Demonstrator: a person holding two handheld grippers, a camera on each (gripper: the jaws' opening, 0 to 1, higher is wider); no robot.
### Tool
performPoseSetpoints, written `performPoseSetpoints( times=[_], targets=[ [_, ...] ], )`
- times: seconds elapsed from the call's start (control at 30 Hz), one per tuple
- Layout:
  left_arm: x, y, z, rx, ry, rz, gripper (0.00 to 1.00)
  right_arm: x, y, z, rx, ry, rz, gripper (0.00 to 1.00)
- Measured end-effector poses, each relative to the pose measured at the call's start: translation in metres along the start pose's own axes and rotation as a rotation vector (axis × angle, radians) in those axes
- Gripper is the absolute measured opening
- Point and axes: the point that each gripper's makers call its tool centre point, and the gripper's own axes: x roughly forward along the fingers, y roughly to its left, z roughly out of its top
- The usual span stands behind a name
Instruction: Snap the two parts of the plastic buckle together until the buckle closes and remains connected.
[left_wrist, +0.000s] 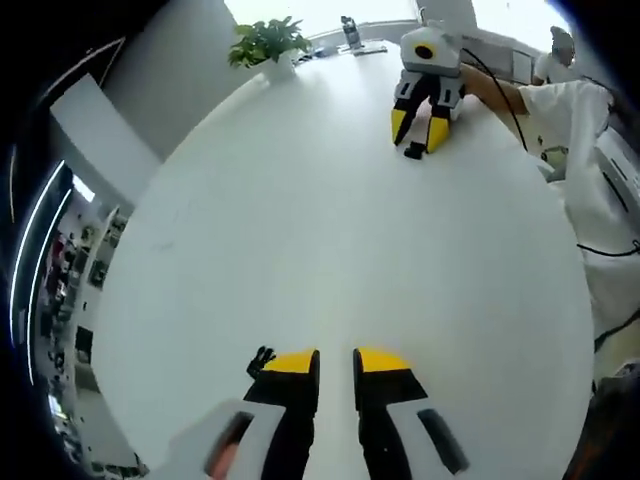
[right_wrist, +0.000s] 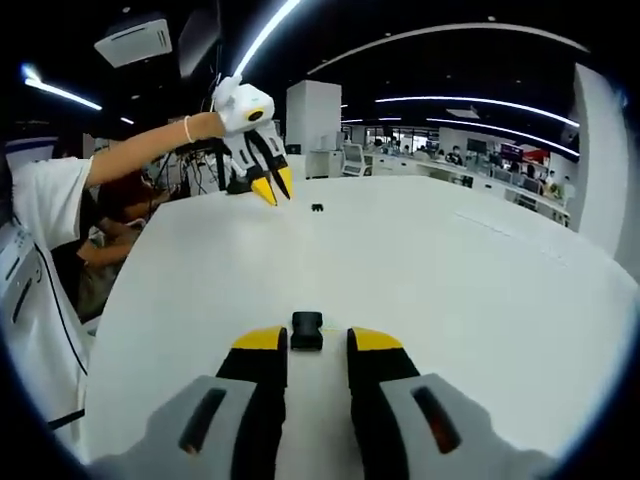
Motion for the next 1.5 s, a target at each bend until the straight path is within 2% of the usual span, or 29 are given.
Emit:
performPoseSetpoints(
  times=[0.1,0.2,0.27,0.33,0.4,0.5,0.63,0.93,1.03,1.17,1.27,1.43,1.5],
  targets=[
    [-0.001,0.008,0.008,-0.063,-0.108,0.027,0.19,0.001,-0.001,0.0,-0.006,-0.008,-0.001,0.26],
    [-0.001,0.015,0.01,-0.105,-0.171,0.054,0.21,0.001,-0.001,0.001,0.002,-0.024,0.008,0.27],
    [-0.003,0.024,0.012,-0.137,-0.227,0.094,0.22,0.002,-0.002,0.003,0.006,-0.034,0.011,0.26],
    [-0.004,0.026,0.012,-0.156,-0.251,0.107,0.22,0.002,-0.002,0.004,0.008,-0.04,0.013,0.26],
    [-0.006,0.035,0.011,-0.221,-0.32,0.14,0.22,0.003,-0.002,0.006,0.011,-0.048,0.018,0.26],
    [-0.005,0.039,0.006,-0.243,-0.331,0.148,0.23,0.005,-0.003,0.009,0.015,-0.059,0.026,0.26],
    [0.001,0.046,-0.002,-0.252,-0.331,0.19,0.28,0.006,-0.001,0.014,0.012,-0.076,0.032,0.26],
    [0.01,0.047,-0.01,-0.273,-0.342,0.175,0.32,0.006,0.003,0.024,0.009,-0.114,0.046,0.26],
    [0.013,0.052,-0.011,-0.272,-0.351,0.179,0.37,0.005,0.004,0.025,0.009,-0.122,0.05,0.26],
    [0.023,0.058,-0.022,-0.275,-0.324,0.163,0.38,0.004,0.003,0.023,0.016,-0.125,0.052,0.25],
    [0.027,0.06,-0.024,-0.305,-0.347,0.13,0.37,0.003,0.003,0.024,0.022,-0.134,0.05,0.25],
    [0.032,0.066,-0.029,-0.319,-0.353,0.136,0.36,0.002,0.002,0.025,0.033,-0.143,0.047,0.25],
    [0.031,0.067,-0.026,-0.336,-0.385,0.123,0.36,0.002,0.002,0.024,0.033,-0.142,0.045,0.24]
  ],
)
